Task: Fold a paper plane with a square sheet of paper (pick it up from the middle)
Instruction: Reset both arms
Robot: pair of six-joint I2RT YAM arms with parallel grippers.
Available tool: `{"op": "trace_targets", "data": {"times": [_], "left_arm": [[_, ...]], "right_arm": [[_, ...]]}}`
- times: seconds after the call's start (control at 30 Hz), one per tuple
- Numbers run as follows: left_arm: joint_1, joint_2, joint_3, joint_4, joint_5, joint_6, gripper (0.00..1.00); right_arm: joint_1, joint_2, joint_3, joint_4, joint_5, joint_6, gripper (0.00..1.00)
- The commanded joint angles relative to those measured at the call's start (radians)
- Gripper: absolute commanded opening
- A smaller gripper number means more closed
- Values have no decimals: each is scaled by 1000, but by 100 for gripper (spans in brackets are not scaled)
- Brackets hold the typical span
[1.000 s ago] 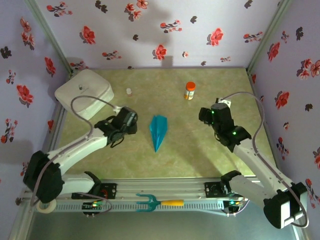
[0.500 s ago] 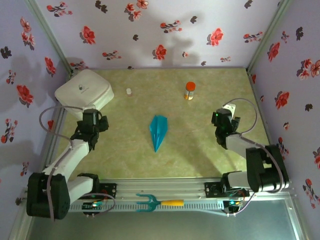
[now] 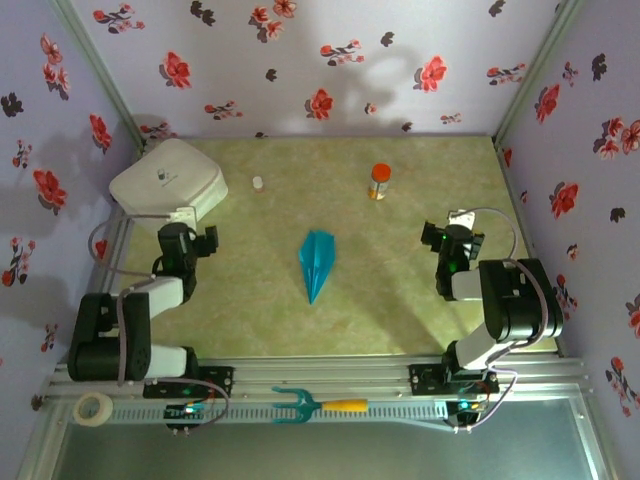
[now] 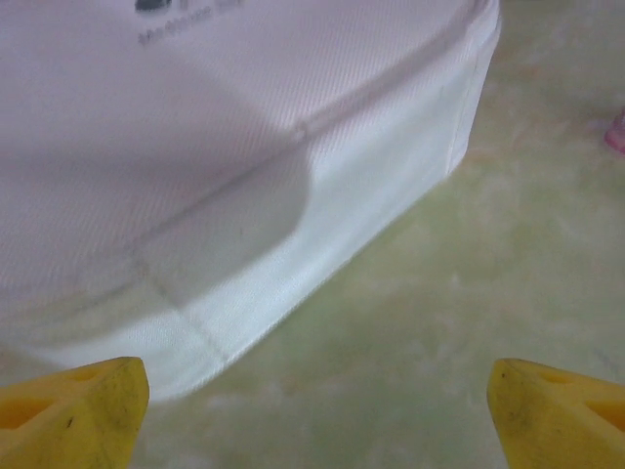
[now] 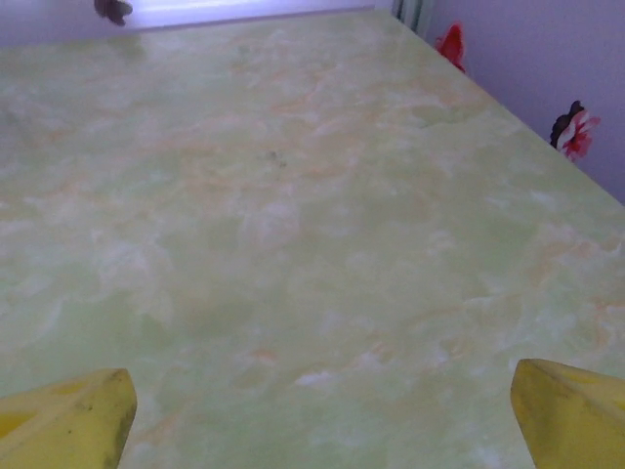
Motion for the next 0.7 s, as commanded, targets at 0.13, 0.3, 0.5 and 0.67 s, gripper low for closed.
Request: {"op": "trace_targets", "data": {"times": [0.13,0.3,0.5,0.67], "left_arm": [[64,167,-11,290,64,-44,95],[65,164,-8,276,57,-43,100],[62,160,-10,277,63,-41,100],[61,160,-10,277,62,-39,100]], "right_arm": [[-6,-18,23,8,42,43,99],[-6,-11,23,18,32,37,99],[-6,-9,20,26,32,37,99],[-6,-9,23,24,32,36,99]]}}
